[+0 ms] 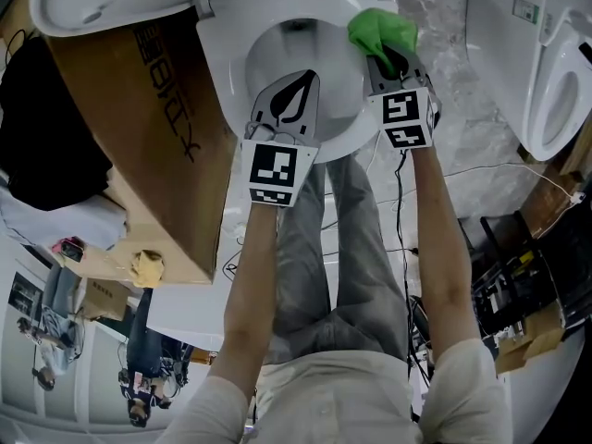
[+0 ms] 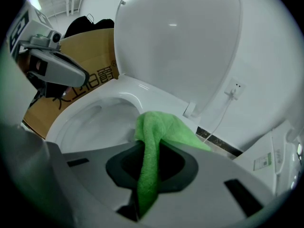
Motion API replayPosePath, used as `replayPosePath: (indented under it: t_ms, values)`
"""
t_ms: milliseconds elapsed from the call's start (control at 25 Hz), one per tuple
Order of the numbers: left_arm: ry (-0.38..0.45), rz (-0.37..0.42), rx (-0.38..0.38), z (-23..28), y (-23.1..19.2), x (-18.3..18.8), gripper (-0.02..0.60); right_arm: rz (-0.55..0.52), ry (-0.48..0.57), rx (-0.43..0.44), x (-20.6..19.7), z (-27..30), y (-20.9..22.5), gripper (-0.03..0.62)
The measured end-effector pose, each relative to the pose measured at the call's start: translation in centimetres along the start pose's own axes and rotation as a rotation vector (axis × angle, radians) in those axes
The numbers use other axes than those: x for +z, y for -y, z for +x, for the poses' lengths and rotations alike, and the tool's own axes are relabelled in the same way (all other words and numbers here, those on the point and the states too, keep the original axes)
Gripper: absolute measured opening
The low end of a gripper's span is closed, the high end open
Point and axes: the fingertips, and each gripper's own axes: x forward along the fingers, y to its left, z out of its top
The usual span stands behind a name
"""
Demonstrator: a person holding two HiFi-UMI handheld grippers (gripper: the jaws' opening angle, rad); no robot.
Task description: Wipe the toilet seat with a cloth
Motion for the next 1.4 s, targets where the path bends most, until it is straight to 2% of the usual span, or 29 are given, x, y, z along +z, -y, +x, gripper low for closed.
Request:
replayPosePath:
  t_ms: [640, 1400]
  values:
    - [0.032, -0.046, 0.034, -1.3, -2.8, 0.6, 0.012, -0.065, -0.003, 0.002, 3.1, 1.7, -0.4, 0.044]
    - [0.063, -0.096, 0.096, -3.6, -5.6, 0.7, 0.012, -0.195, 0.004, 0.083, 7.0, 4.4, -4.0, 0.044]
